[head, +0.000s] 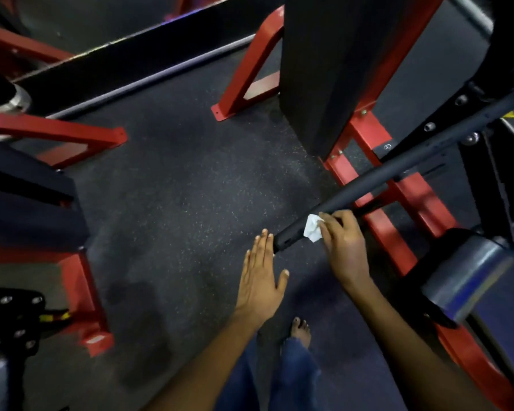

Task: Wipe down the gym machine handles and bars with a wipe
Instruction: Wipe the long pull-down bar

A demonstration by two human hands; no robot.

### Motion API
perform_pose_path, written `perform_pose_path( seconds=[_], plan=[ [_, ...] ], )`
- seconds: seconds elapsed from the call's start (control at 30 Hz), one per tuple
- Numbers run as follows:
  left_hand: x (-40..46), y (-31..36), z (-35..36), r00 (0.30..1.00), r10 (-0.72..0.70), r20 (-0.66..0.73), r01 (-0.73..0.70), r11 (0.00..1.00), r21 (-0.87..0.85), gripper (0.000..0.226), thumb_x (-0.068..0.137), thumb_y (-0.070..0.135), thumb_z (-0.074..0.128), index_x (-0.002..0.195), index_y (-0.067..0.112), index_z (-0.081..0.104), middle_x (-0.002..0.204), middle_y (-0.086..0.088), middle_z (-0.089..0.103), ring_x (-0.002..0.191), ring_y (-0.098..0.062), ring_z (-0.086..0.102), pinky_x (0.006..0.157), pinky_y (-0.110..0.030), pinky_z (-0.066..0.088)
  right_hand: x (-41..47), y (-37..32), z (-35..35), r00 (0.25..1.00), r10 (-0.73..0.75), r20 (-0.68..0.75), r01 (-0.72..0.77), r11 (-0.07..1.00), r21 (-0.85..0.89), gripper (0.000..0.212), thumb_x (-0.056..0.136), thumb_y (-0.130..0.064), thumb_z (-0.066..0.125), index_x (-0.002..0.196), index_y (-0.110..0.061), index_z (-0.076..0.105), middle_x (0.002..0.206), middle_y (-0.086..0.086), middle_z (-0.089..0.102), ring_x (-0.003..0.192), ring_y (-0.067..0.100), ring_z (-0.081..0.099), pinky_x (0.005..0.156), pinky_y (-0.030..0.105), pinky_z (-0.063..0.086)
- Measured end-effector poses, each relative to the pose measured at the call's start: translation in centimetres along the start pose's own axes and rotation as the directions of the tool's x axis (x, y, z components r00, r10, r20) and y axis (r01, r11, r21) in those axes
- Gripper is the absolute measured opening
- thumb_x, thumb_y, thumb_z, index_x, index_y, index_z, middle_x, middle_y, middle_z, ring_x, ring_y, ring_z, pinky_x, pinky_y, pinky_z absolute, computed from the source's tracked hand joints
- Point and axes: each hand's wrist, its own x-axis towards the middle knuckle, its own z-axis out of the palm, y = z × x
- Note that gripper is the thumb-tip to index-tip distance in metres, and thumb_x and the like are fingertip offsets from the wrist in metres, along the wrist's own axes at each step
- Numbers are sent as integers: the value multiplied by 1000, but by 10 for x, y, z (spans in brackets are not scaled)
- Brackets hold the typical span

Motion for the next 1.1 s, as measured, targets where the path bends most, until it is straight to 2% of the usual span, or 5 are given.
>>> perform_pose_path(
  seconds=[0.4,0.57,0.77,0.97,1.1],
  plan=[
    [7,16,24,989,-142,-47,131,973,-189,76,100,22,48,154,14,-6,162,2,-11,147,-9,-15,117,-21,-6,9,9,10,991,-130,-28,127,990,-66,18,90,-13,49,98,-17,64,99,6,56,87,15,53,80,32,45],
    [5,17,26,979,-196,-49,173,939,-298,84,95,11,54,153,20,-6,162,5,-7,144,-2,-11,120,-24,0,-16,-16,27,802,-473,366,493,869,42,19,98,-34,40,101,-21,53,101,1,56,94,21,55,87,43,43],
    [8,11,21,987,-133,-95,112,974,-197,71,101,27,46,155,13,2,163,-1,0,149,-13,-5,120,-26,-1,36,25,-14,998,-59,-34,55,993,-106,10,90,-23,53,81,-17,54,67,-13,50,61,8,47,61,43,43],
    [22,14,25,992,-92,-88,80,989,-126,73,99,29,49,155,12,4,162,-6,7,150,-17,-1,121,-30,-4,24,9,15,868,-428,250,462,882,-95,24,87,-8,39,94,-9,62,95,9,54,86,25,49,74,40,43],
    [17,9,28,996,-76,-42,72,994,-83,71,102,32,43,155,13,1,163,-4,5,149,-15,-2,121,-29,-6,67,17,-29,998,0,-64,-13,981,-195,12,88,-10,47,86,-16,58,96,15,52,81,24,50,67,34,40]
  ],
)
